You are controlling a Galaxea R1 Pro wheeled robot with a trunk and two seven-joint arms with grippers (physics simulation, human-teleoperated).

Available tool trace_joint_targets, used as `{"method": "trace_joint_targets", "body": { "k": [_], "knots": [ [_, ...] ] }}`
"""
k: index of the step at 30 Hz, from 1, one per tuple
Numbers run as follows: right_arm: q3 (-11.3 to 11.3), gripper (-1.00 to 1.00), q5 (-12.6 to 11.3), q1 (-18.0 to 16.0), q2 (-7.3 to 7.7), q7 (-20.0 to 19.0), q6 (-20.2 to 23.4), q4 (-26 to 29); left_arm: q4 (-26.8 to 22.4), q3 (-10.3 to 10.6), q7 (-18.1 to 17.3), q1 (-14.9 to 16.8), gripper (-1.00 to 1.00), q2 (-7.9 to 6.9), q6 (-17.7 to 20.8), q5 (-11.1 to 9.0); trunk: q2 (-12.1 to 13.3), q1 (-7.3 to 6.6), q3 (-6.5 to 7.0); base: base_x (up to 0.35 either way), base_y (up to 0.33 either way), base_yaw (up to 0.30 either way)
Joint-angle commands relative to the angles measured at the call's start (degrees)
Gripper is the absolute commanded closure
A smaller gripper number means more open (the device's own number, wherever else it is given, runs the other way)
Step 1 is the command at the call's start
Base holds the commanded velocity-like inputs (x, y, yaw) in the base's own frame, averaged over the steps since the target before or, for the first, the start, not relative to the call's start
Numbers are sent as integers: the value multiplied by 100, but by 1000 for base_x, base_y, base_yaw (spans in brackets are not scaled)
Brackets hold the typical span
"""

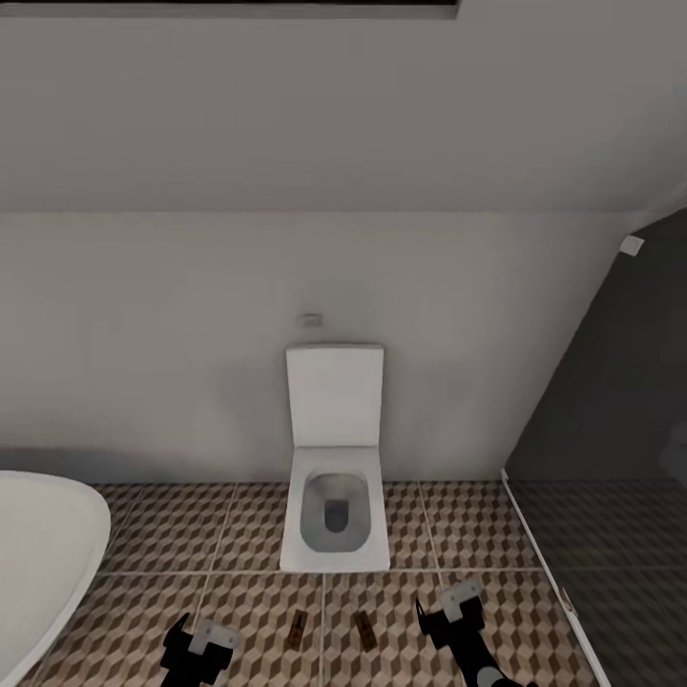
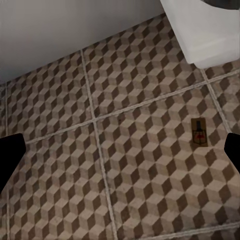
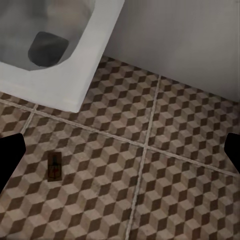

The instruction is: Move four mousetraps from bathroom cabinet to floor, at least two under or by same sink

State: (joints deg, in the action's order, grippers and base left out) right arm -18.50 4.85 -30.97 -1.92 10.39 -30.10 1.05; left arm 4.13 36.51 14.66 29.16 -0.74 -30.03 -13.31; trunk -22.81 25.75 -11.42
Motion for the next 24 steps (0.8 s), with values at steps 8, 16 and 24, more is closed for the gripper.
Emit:
{"method": "trace_joint_targets", "body": {
  "k": [8, 16, 24],
  "knots": [
    [-22, -100, 52, -6, -2, 59, -4, -8, 17, 49, 6, 8, -100, 4, -29, -40, -11, 3, 63, 0, 0, 0],
    [-22, -100, 52, -6, -2, 59, -4, -8, 17, 49, 8, 6, -100, 4, -29, -40, -11, 3, 137, 0, 0, 0],
    [-22, -100, 52, -6, -2, 59, -4, -8, 17, 49, 8, 8, -100, 4, -29, -40, -11, 3, 211, 0, 0, 0]
  ]
}}
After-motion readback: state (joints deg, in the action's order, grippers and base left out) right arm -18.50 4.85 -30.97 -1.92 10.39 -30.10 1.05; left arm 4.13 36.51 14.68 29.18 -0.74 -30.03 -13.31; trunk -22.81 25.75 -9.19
